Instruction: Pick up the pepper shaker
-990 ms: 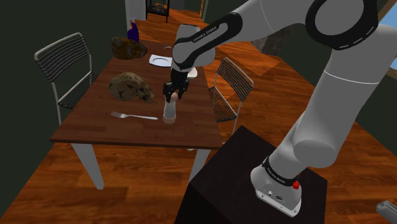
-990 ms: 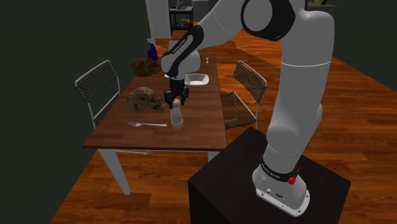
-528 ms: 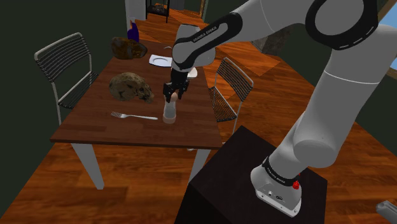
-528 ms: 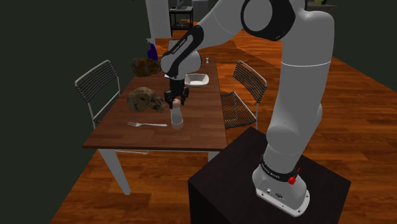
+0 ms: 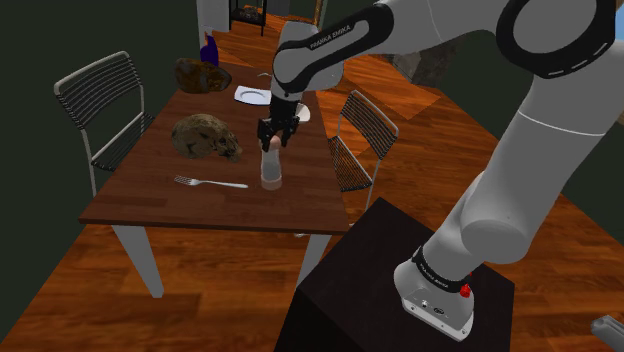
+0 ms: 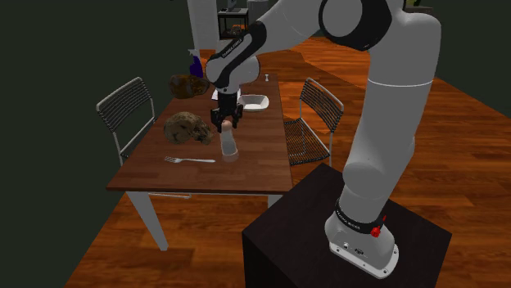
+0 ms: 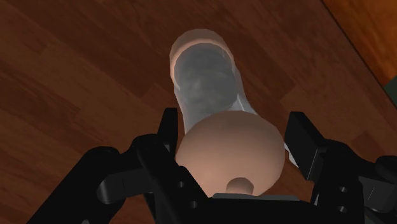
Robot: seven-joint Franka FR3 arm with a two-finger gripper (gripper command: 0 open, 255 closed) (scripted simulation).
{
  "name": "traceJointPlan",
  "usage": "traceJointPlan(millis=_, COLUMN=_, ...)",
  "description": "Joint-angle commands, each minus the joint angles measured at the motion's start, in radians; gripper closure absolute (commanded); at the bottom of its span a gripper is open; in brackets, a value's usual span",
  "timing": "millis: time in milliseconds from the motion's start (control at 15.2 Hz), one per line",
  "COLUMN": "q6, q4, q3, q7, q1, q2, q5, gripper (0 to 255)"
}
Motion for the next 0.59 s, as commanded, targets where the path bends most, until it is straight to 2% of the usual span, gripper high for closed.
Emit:
traceJointPlan(millis=0, q6=-0.024, q4=0.009, q3=0.000, q7=0.005, q1=0.001, q2=-0.015, q5=-0.003, gripper=255)
traceJointPlan(millis=528, q6=-0.100, q4=0.044, q3=-0.002, q7=0.017, q1=0.000, q2=-0.057, q5=-0.011, gripper=255)
